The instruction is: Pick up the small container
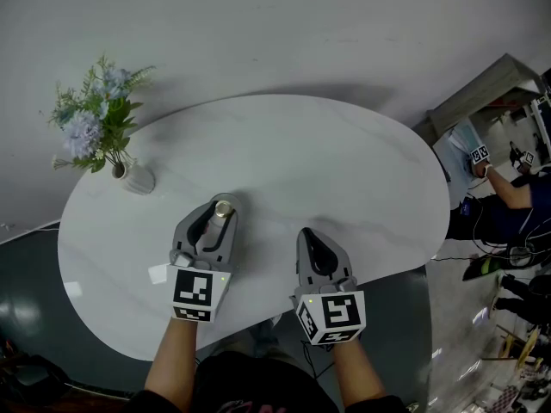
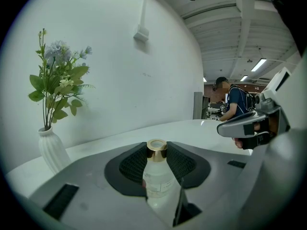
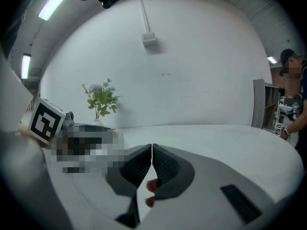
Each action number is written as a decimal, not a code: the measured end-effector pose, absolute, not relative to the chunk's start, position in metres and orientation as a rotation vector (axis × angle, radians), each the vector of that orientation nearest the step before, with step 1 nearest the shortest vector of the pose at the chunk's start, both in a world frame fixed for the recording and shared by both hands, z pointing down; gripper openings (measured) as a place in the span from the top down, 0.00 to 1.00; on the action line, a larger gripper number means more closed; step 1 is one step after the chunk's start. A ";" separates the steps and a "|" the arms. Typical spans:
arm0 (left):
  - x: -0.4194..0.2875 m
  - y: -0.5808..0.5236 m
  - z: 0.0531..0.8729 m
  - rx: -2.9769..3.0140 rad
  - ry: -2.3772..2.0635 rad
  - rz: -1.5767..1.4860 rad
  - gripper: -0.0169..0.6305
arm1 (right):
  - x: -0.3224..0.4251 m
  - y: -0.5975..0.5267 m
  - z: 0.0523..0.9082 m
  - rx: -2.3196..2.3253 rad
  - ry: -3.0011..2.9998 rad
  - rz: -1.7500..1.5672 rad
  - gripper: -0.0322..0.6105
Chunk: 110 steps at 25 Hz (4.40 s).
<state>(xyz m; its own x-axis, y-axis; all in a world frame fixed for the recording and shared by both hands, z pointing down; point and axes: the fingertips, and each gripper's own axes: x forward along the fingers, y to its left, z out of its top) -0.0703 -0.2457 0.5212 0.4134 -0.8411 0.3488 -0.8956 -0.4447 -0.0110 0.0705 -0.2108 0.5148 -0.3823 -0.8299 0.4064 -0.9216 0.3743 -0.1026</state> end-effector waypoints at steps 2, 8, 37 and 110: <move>-0.073 -0.244 0.519 2.483 -1.550 0.457 0.77 | 0.070 -0.209 0.512 1.550 -2.351 0.448 0.85; -0.072 -0.237 0.506 2.489 -1.556 0.447 0.77 | 0.073 -0.206 0.499 1.577 -2.362 0.441 0.85; -0.076 -0.174 0.441 2.526 -1.643 0.421 0.77 | 0.098 -0.161 0.434 1.680 -2.410 0.325 0.85; -0.093 -0.058 0.381 2.584 -1.754 0.337 0.77 | 0.100 -0.061 0.378 1.645 -2.549 0.189 0.85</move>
<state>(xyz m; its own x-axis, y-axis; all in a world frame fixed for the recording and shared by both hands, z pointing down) -0.0925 -0.0581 0.3814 0.3536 -0.9185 0.1769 -0.9187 -0.3765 -0.1189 0.0999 -0.0612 0.3782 -0.4109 -0.8988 0.1525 -0.9115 0.4083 -0.0491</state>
